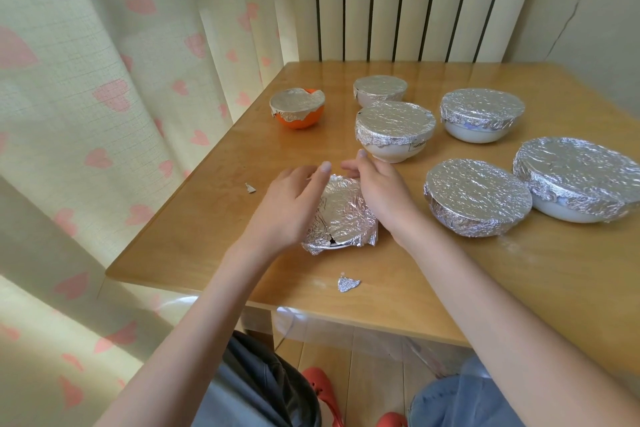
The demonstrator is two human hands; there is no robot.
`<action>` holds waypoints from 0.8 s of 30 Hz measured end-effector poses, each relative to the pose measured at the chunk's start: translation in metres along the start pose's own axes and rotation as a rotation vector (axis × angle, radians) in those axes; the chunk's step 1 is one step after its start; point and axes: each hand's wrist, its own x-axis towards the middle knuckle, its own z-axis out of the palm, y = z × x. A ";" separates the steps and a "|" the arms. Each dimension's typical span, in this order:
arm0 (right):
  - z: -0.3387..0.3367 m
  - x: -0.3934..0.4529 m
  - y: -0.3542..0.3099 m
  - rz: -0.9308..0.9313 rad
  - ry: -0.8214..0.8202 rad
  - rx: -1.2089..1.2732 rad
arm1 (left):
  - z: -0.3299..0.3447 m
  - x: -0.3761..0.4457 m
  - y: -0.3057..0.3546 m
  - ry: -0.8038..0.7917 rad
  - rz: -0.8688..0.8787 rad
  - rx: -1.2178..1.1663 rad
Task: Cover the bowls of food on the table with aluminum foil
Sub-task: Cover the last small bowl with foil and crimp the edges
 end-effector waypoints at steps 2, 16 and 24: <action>0.001 0.003 0.000 -0.067 -0.028 -0.018 | -0.003 -0.004 -0.001 -0.102 0.011 0.148; 0.004 0.004 -0.003 0.115 -0.167 -0.053 | 0.005 -0.015 0.003 -0.207 0.032 0.458; -0.005 0.003 0.010 0.117 0.071 0.088 | -0.001 -0.014 0.002 -0.242 0.012 0.390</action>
